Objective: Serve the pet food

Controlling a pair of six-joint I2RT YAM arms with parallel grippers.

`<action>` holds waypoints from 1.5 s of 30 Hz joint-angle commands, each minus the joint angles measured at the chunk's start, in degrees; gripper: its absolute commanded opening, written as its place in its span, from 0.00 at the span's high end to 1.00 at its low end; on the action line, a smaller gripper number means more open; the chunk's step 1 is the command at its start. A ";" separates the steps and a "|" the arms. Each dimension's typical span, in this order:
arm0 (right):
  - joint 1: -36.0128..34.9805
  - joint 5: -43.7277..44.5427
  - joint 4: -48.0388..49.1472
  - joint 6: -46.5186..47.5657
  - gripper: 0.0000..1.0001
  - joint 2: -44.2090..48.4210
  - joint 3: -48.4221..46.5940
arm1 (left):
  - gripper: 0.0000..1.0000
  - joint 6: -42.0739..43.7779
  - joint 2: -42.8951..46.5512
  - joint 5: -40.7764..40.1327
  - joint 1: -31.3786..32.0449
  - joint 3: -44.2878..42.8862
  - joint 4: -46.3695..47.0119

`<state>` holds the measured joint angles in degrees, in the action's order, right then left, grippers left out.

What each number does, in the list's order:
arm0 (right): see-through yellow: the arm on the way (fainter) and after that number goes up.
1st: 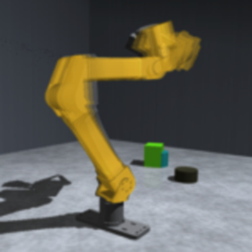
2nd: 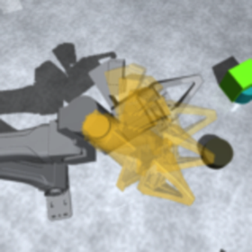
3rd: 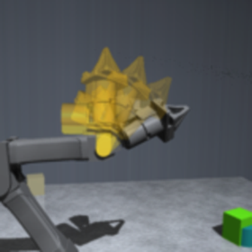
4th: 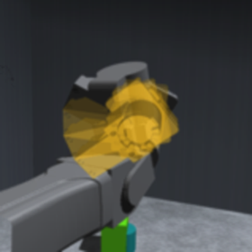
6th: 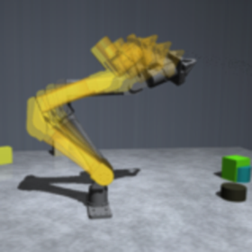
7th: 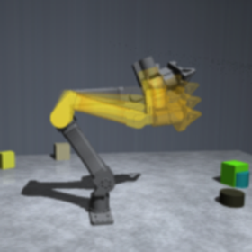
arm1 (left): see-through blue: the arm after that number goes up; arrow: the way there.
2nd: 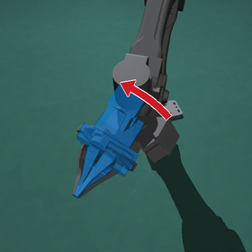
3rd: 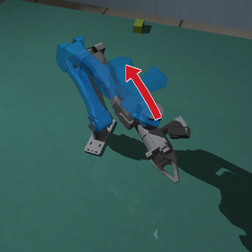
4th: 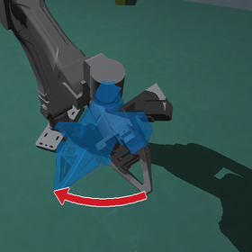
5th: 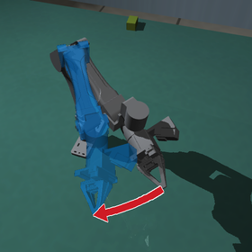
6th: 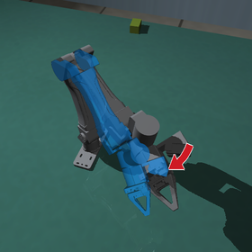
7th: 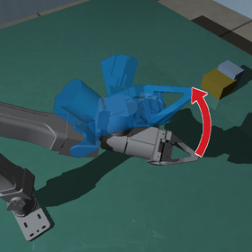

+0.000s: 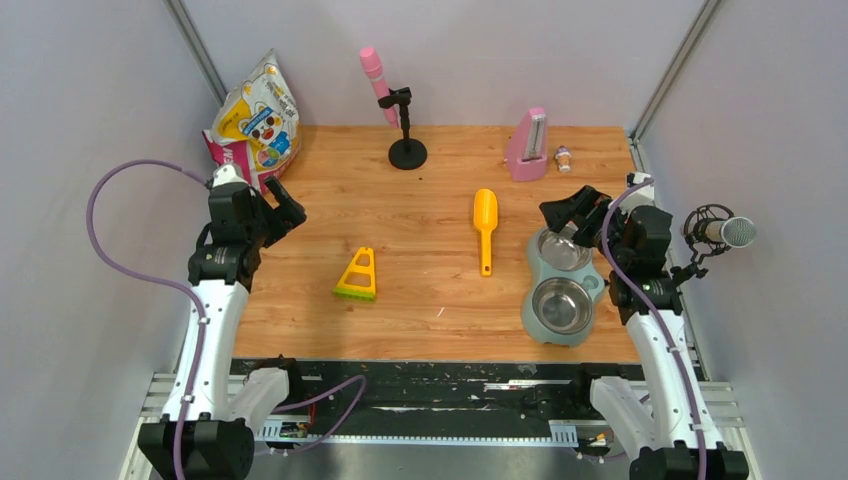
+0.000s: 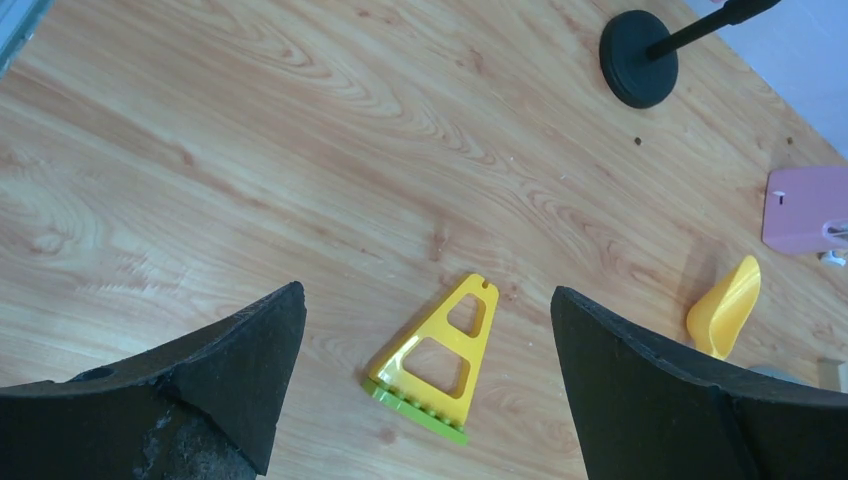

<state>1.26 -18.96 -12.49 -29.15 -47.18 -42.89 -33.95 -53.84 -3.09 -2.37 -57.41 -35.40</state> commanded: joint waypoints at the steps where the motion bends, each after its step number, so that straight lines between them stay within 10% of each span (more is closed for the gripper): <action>1: -0.10 -0.04 3.76 -0.89 0.00 3.08 0.69 | 0.00 1.01 0.94 1.63 0.09 0.79 3.97; 7: -0.10 -3.75 8.86 -1.20 0.00 4.87 6.31 | 0.00 -0.69 -5.43 19.97 2.71 5.65 13.44; 14: -0.11 -8.76 8.50 -0.20 0.00 2.07 6.33 | 0.00 0.90 -25.15 14.52 24.53 0.52 15.50; 21: 0.03 -8.20 6.59 0.58 0.00 0.62 5.93 | 0.00 1.02 -41.05 14.47 29.68 -2.90 13.89; 27: 0.03 -6.91 6.11 0.66 0.00 -0.28 5.68 | 0.00 -0.33 -41.27 14.37 29.62 1.01 14.10; 34: -0.03 -5.01 5.55 0.59 0.00 0.24 5.89 | 0.00 -2.34 -32.87 -5.33 28.90 4.83 2.30; 45: -0.05 0.00 4.32 0.55 0.00 -0.68 5.29 | 0.00 -7.64 -16.09 -15.23 13.26 14.14 -3.15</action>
<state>1.26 -23.42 -7.60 -29.26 -47.62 -36.18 -38.59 -75.83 -12.53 12.91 -44.51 -36.32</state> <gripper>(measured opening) 0.998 1.000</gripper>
